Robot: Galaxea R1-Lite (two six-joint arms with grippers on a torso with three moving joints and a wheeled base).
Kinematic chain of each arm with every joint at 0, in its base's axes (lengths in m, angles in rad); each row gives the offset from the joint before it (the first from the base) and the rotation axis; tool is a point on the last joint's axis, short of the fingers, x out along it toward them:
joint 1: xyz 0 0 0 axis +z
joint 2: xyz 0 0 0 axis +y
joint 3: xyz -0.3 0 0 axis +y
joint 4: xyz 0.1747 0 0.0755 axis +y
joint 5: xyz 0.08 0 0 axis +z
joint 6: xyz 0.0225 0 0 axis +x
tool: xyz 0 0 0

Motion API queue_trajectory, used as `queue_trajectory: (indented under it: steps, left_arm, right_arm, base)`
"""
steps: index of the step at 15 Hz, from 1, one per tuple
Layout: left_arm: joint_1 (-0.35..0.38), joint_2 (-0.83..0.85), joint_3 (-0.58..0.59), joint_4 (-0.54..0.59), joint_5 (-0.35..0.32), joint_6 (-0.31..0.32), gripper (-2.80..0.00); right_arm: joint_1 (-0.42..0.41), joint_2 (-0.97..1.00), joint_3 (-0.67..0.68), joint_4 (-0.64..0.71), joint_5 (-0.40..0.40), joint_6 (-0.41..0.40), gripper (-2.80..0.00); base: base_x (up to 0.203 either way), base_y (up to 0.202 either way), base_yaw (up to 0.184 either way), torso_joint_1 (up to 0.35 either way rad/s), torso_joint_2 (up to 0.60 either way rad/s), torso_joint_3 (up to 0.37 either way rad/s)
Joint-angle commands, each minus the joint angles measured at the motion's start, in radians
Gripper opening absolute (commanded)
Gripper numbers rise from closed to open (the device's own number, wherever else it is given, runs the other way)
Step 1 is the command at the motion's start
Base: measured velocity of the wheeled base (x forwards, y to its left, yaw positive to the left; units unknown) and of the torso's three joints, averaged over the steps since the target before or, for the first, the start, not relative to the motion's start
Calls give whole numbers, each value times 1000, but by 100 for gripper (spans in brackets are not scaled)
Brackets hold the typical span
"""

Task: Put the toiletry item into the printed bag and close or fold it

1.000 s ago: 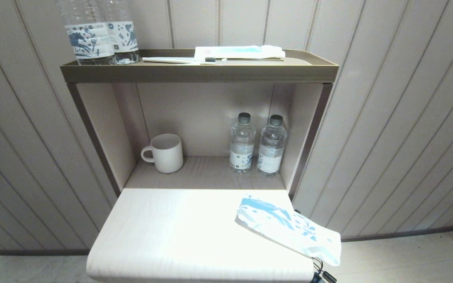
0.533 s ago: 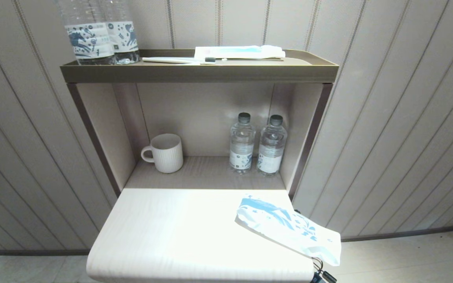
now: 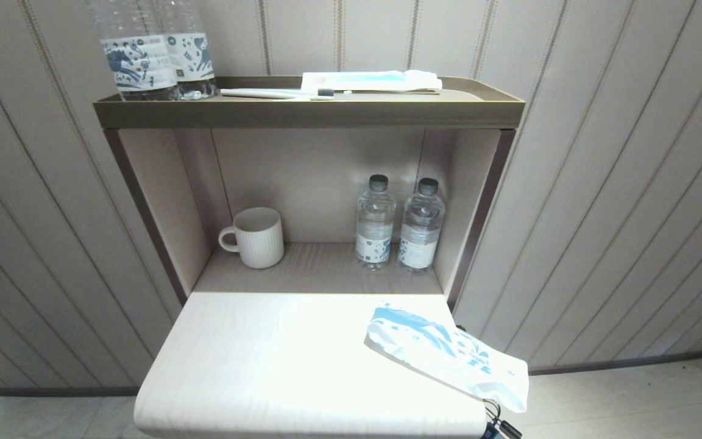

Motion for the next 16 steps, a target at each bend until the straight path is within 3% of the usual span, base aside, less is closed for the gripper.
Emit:
queue_trajectory:
  steps: [1, 8, 10, 13, 14, 16]
  left_arm:
    - [0, 0, 0, 0, 1, 1, -280]
    - [0, 0, 0, 0, 1, -1, -280]
    - [-1, 0, 0, 0, 1, -1, -280]
    - [-1, 0, 0, 0, 1, -1, -280]
    - [-1, 0, 0, 0, 1, -1, -280]
    - [-1, 0, 0, 0, 1, -1, -280]
  right_arm:
    - [1, 1, -60, -20, 2, -11, 0]
    - [-1, 0, -414, -25, -40, -133, 0]
    - [0, 0, -401, -25, -45, -175, 0]
    - [0, 0, -390, -19, -42, -175, 0]
    - [0, 0, -384, -25, -42, -175, -280]
    - [0, 0, -400, -18, -37, -175, -280]
  base:
    - [0, 0, 0, 0, 0, 0]
    - [0, 0, 0, 0, 0, 0]
    - [0, 0, 0, 0, 0, 0]
    - [0, 0, 0, 0, 0, 0]
    - [0, 0, 0, 0, 0, 0]
    - [0, 0, 0, 0, 0, 0]
